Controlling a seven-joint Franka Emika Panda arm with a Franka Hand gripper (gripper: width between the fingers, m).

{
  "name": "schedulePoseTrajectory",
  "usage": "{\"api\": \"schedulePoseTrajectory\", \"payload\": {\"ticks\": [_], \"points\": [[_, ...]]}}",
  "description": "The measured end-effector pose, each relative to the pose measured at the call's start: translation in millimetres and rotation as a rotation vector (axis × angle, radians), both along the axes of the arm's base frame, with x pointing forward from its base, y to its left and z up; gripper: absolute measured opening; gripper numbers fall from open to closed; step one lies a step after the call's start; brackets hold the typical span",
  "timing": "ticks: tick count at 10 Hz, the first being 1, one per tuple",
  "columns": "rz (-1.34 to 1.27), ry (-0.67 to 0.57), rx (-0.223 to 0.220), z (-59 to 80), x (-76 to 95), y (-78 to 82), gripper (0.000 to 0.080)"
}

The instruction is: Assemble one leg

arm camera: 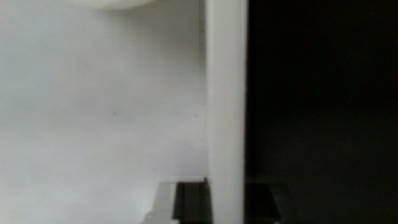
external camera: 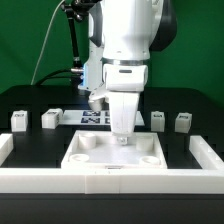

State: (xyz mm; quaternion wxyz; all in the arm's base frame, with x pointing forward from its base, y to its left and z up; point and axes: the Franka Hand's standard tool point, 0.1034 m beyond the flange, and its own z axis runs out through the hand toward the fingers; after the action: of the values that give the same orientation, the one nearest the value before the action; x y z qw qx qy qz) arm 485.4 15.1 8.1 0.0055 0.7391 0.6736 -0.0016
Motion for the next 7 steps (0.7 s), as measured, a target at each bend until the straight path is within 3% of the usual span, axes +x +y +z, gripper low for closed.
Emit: {"api": "schedulePoseTrajectory", "payload": {"ticks": [3, 7], "points": [[0.042, 0.027, -0.001, -0.1, 0.7, 6.5, 0.0062], [0.101, 0.047, 0.020, -0.3, 4.9, 45.9, 0.0062]]}}
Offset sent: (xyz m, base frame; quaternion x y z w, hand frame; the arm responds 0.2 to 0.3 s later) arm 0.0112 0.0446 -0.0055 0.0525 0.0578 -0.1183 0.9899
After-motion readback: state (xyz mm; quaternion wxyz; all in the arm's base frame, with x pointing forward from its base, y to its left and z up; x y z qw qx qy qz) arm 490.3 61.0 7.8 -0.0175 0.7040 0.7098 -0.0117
